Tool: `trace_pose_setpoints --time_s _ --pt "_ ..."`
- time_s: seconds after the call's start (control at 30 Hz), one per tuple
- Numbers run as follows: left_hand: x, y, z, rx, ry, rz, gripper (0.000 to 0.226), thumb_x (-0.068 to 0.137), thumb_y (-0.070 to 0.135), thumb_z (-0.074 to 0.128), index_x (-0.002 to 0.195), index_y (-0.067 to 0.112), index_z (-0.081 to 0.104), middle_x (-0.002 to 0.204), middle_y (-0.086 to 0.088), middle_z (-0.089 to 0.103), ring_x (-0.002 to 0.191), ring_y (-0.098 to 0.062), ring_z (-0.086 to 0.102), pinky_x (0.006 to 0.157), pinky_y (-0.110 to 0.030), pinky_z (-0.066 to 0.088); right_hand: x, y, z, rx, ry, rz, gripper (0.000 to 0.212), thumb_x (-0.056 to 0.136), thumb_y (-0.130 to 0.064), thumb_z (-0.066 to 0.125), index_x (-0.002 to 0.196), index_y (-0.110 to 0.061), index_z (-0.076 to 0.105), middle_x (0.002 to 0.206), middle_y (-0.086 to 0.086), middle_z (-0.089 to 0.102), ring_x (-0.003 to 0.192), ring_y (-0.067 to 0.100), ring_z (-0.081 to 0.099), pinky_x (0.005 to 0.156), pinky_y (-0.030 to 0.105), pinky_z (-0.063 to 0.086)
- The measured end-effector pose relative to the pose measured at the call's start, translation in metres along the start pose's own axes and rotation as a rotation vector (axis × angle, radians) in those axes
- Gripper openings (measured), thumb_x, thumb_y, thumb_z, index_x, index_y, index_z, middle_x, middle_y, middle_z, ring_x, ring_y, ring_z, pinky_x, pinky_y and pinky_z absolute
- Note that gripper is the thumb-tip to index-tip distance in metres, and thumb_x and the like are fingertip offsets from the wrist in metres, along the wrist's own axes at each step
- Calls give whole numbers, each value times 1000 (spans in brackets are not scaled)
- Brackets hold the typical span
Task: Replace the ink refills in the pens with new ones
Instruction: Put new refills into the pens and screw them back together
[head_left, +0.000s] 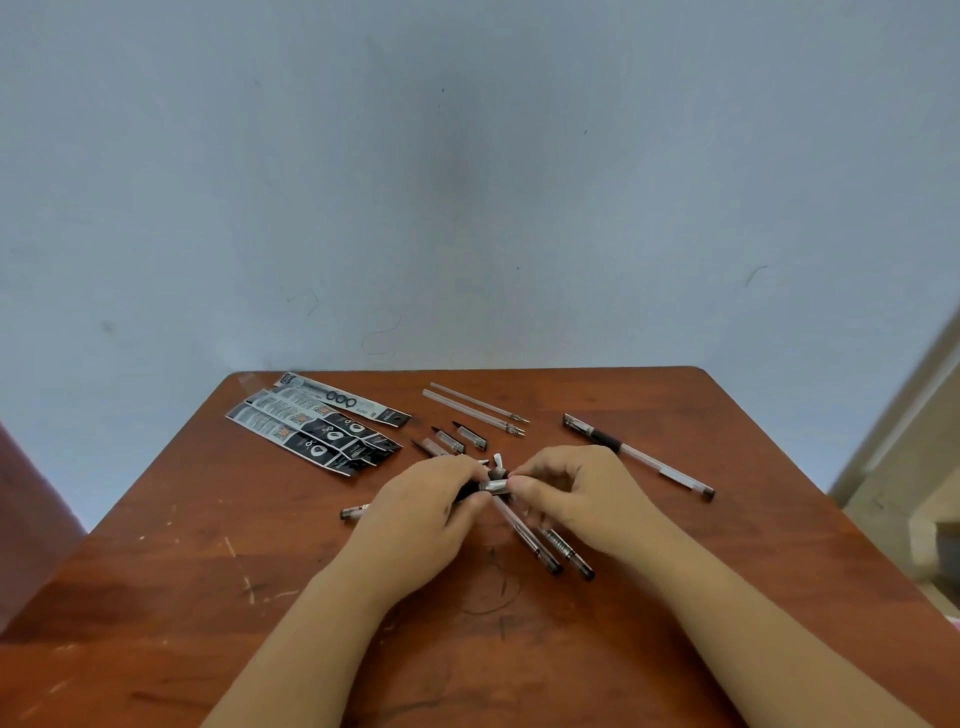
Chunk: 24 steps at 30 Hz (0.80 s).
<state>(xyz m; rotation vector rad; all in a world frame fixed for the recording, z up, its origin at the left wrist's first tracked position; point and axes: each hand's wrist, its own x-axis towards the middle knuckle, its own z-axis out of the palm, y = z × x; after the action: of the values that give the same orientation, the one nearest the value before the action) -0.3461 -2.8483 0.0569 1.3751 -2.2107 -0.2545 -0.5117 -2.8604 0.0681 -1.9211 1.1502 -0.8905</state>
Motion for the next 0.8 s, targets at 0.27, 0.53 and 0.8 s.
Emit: trace_pose_setpoints --time_s 0.27,0.53,0.8 --pt "-1 -1 3 28 -47 11 27 95 33 35 107 23 57 99 4 63 91 -12 56 79 -30 44 2 2 2 34 -95 21 24 86 -8 55 76 -29 61 59 -9 61 50 -4 58 54 10 49" --pt "0 -6 4 126 -90 -8 25 95 33 36 105 24 58 97 3 64 92 -15 56 72 -30 42 2 5 6 40 -107 45 30 86 -2 53 71 -27 60 57 -8 60 49 0 57 54 12 49" --pt "-1 -6 3 57 11 42 41 90 43 25 104 25 59 86 6 63 81 -12 55 66 -27 41 2 2 0 -35 -68 1 26 85 -12 57 75 -36 57 66 -8 62 55 -2 56 57 13 49"
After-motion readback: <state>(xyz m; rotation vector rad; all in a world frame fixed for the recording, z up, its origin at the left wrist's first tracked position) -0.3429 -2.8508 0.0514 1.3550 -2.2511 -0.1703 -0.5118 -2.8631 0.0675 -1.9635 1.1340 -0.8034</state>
